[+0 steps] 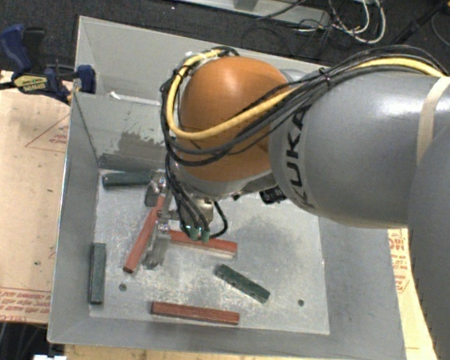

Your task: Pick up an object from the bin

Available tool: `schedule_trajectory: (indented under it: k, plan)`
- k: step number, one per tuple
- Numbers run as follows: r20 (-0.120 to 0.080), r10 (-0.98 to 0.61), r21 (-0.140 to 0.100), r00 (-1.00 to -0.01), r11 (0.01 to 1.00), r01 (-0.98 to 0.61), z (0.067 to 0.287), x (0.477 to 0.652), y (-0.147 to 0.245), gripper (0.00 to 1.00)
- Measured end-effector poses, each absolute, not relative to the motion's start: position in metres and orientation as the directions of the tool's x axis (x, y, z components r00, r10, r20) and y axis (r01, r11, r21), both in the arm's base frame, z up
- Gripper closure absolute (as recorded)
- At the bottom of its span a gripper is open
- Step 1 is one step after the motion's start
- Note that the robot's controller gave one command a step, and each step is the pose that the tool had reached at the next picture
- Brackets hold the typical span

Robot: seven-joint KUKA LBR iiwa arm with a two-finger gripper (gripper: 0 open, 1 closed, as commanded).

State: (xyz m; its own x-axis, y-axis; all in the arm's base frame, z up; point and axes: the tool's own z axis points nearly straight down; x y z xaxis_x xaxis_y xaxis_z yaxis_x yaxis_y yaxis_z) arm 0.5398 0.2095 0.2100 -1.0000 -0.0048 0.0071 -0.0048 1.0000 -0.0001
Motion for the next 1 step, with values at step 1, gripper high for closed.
schedule_trajectory:
  k: [1]
  plan:
    - [0.000,-0.001,0.001,-1.000,1.000,-0.001,0.2145,0.5417,0.2083,0.00]
